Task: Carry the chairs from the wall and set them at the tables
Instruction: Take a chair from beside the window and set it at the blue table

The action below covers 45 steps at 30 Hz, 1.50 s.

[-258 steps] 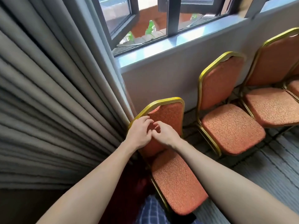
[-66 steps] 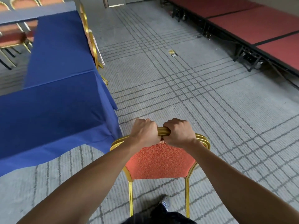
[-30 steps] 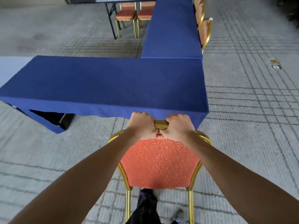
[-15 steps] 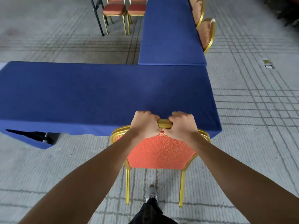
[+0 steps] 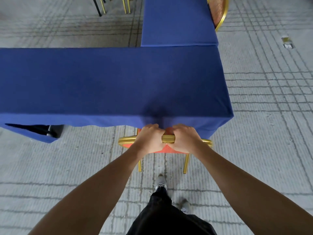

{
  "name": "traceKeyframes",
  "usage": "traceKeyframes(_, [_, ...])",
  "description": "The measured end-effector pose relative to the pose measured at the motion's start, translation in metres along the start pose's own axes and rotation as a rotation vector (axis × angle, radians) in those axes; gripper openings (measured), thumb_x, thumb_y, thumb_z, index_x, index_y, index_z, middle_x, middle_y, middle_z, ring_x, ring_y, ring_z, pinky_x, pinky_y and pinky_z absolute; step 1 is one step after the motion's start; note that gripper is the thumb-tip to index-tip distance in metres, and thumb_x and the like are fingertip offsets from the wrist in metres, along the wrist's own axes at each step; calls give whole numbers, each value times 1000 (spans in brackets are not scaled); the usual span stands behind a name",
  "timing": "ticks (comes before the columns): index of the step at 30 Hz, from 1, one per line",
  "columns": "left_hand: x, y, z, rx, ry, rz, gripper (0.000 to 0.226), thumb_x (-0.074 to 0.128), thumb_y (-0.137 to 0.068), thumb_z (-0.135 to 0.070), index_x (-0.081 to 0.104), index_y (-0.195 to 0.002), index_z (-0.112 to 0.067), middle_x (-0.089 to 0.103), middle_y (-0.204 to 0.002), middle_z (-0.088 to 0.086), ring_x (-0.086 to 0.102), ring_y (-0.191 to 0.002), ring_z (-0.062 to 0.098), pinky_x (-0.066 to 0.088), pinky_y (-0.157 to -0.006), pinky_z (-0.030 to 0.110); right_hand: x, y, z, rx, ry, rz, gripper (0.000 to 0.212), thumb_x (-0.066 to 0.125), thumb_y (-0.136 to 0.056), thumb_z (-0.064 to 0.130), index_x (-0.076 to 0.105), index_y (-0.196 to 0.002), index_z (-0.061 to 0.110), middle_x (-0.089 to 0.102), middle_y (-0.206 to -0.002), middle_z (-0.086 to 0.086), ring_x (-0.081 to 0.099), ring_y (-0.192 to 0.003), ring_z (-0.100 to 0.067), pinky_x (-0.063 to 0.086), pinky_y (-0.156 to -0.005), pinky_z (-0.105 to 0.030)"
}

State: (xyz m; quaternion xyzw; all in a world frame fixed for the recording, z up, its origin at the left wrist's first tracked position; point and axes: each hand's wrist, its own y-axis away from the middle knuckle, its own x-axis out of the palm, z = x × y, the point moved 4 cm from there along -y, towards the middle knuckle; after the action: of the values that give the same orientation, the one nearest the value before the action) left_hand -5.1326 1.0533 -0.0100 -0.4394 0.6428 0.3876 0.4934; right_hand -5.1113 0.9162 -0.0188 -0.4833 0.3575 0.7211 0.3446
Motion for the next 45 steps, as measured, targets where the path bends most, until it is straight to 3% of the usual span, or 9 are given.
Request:
traceKeyframes(5, [22, 45, -16, -122, 3, 276, 32, 65, -73, -44, 71, -93, -19, 71, -91, 4, 66, -86, 29, 55, -78, 34, 34, 42, 17, 12, -105, 146, 41, 59, -71, 52, 62, -96, 20, 66, -94, 0, 63, -87, -26, 51, -74, -33])
traceKeyframes(10, [42, 95, -41, -157, 4, 424, 24, 62, -77, -34, 69, -88, -14, 67, -87, 6, 59, -77, 25, 47, -77, 29, 68, 88, 31, -14, -140, 223, 30, 66, -74, 40, 52, -79, 14, 55, -84, -1, 54, -76, -22, 39, -62, -28])
traceKeyframes(14, [68, 127, -53, -99, -29, 520, 23, 60, -77, -33, 66, -86, -13, 63, -78, 2, 54, -68, 19, 49, -73, 27, 97, 121, 43, -33, -121, 234, 25, 64, -74, 38, 62, -85, 15, 62, -89, -1, 59, -79, -19, 42, -63, -26])
traceKeyframes(24, [81, 136, -43, -26, 22, 463, 26, 60, -79, -29, 67, -91, -7, 65, -89, 11, 60, -87, 26, 50, -90, 35, 106, 128, 48, 93, -144, 193, 41, 65, -76, 42, 62, -110, 18, 60, -108, 1, 54, -103, -18, 43, -87, -30])
traceKeyframes(28, [84, 143, -43, -6, 42, 414, 24, 60, -79, -30, 67, -92, -11, 64, -94, 6, 58, -90, 21, 42, -100, 36, 112, 134, 48, 109, -180, 205, 39, 61, -75, 45, 62, -103, 17, 56, -111, 2, 51, -108, -19, 45, -97, -34])
traceKeyframes(31, [86, 137, -40, 14, 49, 388, 19, 58, -75, -32, 64, -82, -15, 62, -82, -1, 55, -76, 15, 47, -95, 36, 112, 127, 45, 54, -124, 241, 35, 59, -75, 45, 64, -93, 15, 57, -109, 2, 52, -106, -19, 44, -99, -34])
traceKeyframes(34, [87, 134, -38, -40, 25, 420, 27, 58, -74, -37, 66, -83, -13, 63, -86, 3, 59, -81, 21, 51, -89, 38, 111, 125, 40, 27, -113, 215, 33, 59, -77, 46, 69, -84, 16, 57, -106, 3, 52, -100, -19, 47, -92, -34])
traceKeyframes(41, [88, 136, -44, -82, 67, 392, 21, 60, -77, -27, 69, -87, -11, 64, -90, 6, 58, -86, 23, 50, -88, 32, 113, 127, 43, -49, -90, 220, 32, 58, -85, 40, 73, -100, 17, 58, -123, 1, 49, -118, -22, 39, -101, -36])
traceKeyframes(45, [89, 127, -36, -98, 68, 386, 19, 57, -73, -26, 67, -86, -17, 57, -84, -1, 59, -79, 21, 56, -74, 33, 102, 117, 43, -63, -166, 175, 23, 59, -83, 36, 72, -91, 19, 51, -94, 10, 49, -104, -18, 45, -91, -35])
